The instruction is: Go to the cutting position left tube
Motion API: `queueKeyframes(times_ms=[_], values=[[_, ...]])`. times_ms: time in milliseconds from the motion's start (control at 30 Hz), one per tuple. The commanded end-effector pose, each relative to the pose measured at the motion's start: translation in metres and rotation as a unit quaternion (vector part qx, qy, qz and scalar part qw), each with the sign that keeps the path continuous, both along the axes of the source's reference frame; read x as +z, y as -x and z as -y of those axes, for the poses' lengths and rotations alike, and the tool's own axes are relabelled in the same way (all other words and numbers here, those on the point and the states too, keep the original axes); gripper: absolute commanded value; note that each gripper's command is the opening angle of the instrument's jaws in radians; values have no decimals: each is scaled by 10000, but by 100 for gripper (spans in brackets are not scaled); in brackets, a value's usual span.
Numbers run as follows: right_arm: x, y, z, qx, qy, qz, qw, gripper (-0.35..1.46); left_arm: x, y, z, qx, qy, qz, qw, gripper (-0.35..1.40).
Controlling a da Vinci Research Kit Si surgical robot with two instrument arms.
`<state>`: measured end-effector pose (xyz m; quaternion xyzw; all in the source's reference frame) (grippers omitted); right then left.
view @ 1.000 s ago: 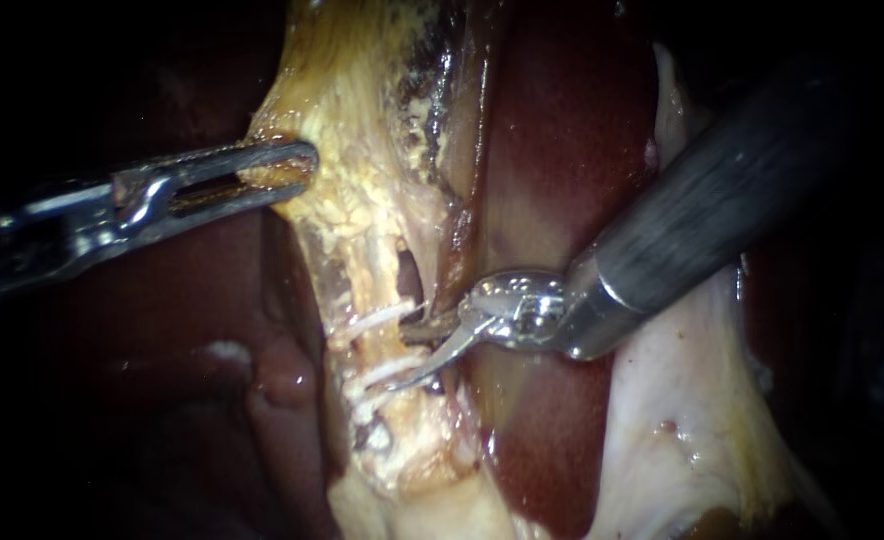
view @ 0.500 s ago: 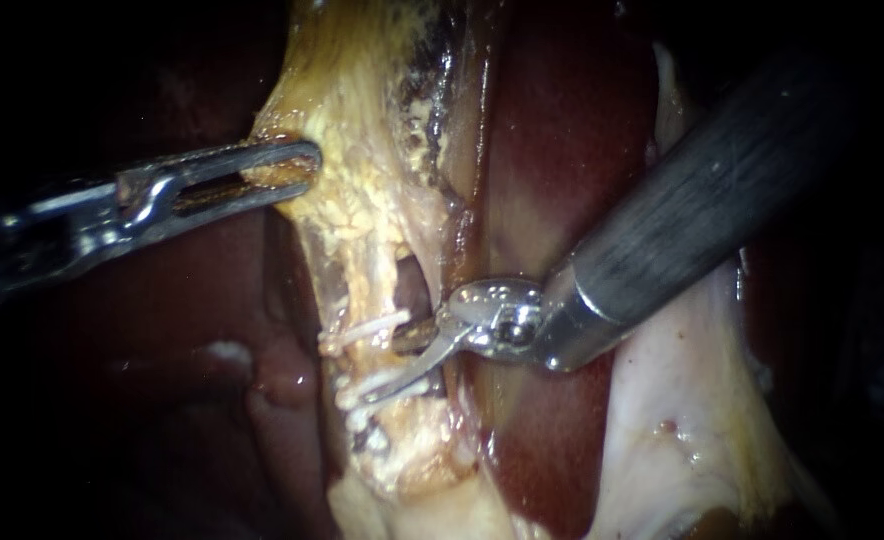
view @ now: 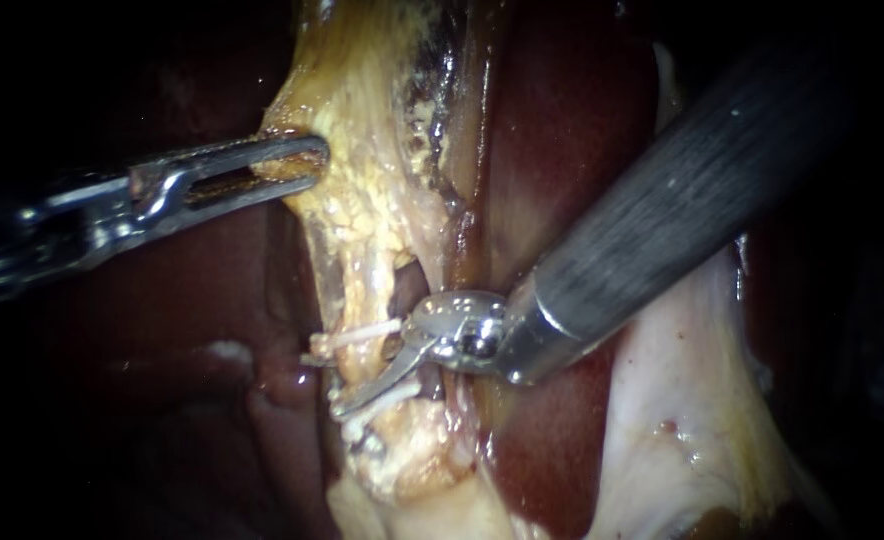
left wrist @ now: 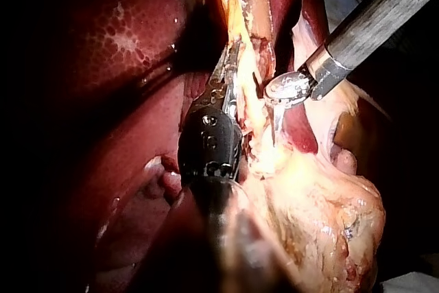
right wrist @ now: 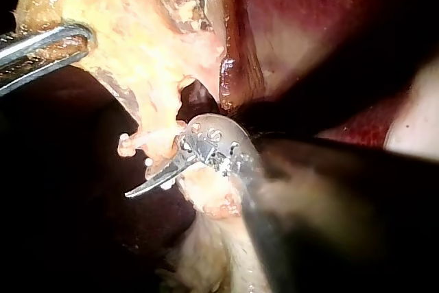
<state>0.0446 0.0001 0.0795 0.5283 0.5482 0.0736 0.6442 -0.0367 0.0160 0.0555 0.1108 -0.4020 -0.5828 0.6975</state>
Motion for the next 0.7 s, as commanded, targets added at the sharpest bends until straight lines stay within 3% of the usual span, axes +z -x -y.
queueKeyframes(times_ms=[33, 300, 700], values=[[-1, 0, 0, 11, -109, 101, 9999, 99, 0, 0, 0, -6, 0, -7, 10000, -35], [0, -3, -1, 177, -533, 527, 9970, 86, 0, 1, 0, -8, 2, -9, 10000, -35], [3, -4, 2, 244, -607, 631, 9959, 78, 0, 2, 0, -10, 2, -10, 10000, -35]])
